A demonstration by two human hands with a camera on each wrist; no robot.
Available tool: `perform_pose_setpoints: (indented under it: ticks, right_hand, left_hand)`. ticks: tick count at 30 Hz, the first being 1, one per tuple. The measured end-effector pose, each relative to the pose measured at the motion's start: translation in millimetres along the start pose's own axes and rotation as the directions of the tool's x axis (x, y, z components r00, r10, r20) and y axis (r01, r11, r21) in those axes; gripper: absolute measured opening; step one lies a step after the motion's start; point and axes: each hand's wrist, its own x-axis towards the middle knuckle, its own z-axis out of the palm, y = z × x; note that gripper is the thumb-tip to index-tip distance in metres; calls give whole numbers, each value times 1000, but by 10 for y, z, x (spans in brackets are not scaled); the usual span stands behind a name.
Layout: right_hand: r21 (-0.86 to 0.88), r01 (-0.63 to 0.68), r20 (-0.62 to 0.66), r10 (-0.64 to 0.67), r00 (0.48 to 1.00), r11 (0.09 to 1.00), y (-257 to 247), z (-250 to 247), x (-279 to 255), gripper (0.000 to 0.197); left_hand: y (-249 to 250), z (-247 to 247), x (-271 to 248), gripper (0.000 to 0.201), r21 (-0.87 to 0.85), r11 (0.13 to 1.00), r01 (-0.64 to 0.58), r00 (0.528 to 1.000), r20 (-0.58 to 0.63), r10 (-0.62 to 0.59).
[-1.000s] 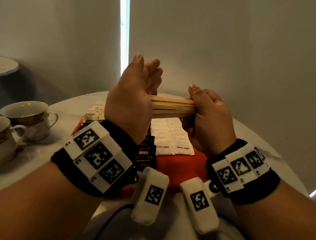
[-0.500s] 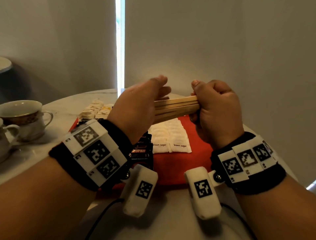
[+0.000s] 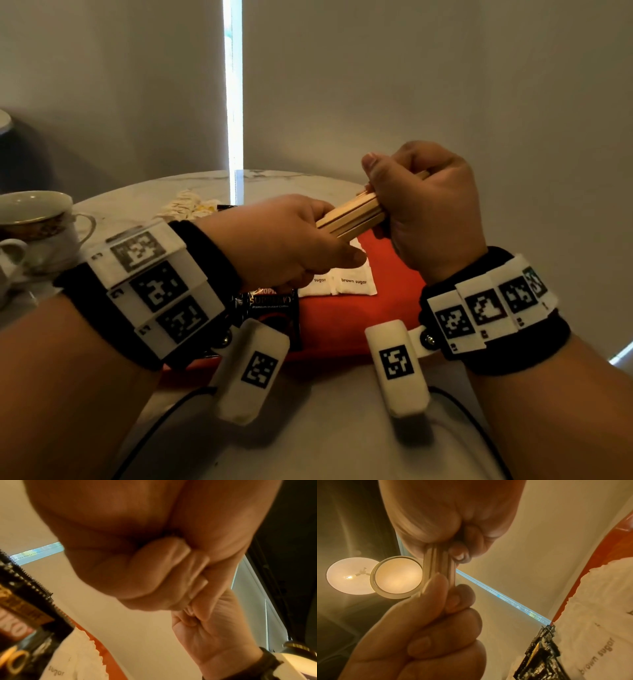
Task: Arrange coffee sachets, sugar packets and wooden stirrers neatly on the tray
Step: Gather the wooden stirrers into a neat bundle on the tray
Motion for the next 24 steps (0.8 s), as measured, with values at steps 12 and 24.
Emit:
perform_pose_setpoints:
  ticks: [12,24]
  right_hand:
    - [-3,-105,94,105,990,994,-30,-38,71,54]
    - [-367,-5,107,48,993,930,78,-108,86,39]
  left_hand:
    - [24,30,-6,18,248,968,41,987,-160,-1]
    - [92,40,-43,64,180,983,29,988,-156,-1]
